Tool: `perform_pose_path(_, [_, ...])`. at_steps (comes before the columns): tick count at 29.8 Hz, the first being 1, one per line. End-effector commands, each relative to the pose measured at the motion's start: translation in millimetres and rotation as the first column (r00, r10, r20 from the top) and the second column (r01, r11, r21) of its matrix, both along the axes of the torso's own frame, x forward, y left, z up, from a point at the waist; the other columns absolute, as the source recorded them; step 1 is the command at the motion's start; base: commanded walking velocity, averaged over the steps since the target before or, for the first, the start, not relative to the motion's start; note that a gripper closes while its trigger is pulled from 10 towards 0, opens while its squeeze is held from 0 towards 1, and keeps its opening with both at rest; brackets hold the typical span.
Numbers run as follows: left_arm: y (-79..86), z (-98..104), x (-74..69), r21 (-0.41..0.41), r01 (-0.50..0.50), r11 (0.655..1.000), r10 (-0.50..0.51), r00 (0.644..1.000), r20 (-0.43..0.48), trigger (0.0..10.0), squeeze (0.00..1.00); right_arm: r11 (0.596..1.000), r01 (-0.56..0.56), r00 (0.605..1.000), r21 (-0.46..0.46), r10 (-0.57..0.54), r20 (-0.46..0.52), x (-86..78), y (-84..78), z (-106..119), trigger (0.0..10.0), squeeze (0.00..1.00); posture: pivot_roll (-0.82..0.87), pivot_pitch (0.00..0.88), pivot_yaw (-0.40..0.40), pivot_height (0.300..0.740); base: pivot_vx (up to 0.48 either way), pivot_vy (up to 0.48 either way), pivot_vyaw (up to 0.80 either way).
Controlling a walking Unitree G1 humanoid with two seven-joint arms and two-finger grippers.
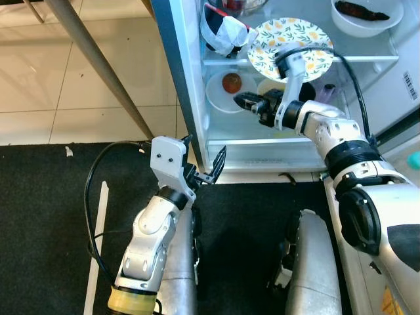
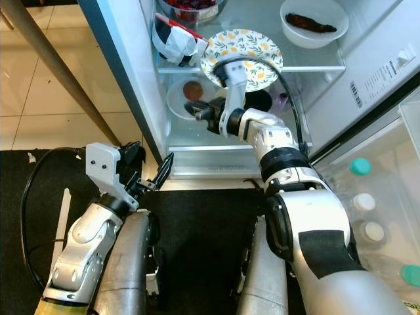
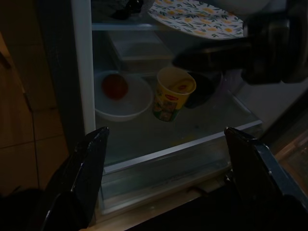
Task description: Restocking fridge
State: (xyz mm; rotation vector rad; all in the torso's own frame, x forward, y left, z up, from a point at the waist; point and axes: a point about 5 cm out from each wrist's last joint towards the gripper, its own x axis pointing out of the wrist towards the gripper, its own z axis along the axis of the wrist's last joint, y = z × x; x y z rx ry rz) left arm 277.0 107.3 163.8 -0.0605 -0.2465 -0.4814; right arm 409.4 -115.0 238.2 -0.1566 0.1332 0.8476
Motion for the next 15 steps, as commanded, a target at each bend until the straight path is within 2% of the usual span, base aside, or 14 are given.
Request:
perform_pose_path(1, [-2.4,-6,-3.8,-0.016,0.005,1.0,-0.006,1.0,-0.022,10.0,0.0,0.989,-0.001,1.0,-0.148,0.005,0.026,0.4,-1.6,-3,10.0,0.0,0.17,0.44,0.016,0.565,0.0,0.0,0.0])
perform_pose_path(3, [-2.9,-6,-3.6,-0.016,0.008,1.0,-0.008,1.0,-0.022,10.0,0.0,0.964,0.071,0.995,-0.256,-0.05,0.088,4.5,-7.8,5,10.0,0.0,0.16,0.441,0.016,0.565,0.0,0.0,0.0])
perform_pose_path(8, [-3.7,-5,-3.5,-0.017,0.012,1.0,-0.012,1.0,-0.02,10.0,0.0,0.943,0.113,0.989,-0.313,-0.076,0.129,6.8,-11.7,12,10.0,0.0,0.16,0.442,0.015,0.565,0.0,0.0,0.0])
perform_pose_path(11, [-3.5,-4,-3.1,-0.017,0.013,1.0,-0.013,1.0,-0.018,10.0,0.0,0.916,0.144,0.982,-0.375,-0.086,0.165,8.6,-14.2,19,10.0,0.0,0.15,0.444,0.014,0.565,0.0,0.0,0.0])
perform_pose_path(13, [-3.5,-4,-3.1,-0.017,0.013,1.0,-0.013,1.0,-0.018,10.0,0.0,0.916,0.144,0.982,-0.375,-0.086,0.165,8.6,-14.2,19,10.0,0.0,0.15,0.444,0.014,0.565,0.0,0.0,0.0])
perform_pose_path(15, [-2.2,-5,-3.7,-0.013,0.012,1.0,-0.013,1.0,-0.019,10.0,0.0,0.879,0.199,0.971,-0.434,-0.118,0.205,11.0,-17.8,23,10.0,0.0,0.15,0.449,0.011,0.565,0.0,0.0,0.0])
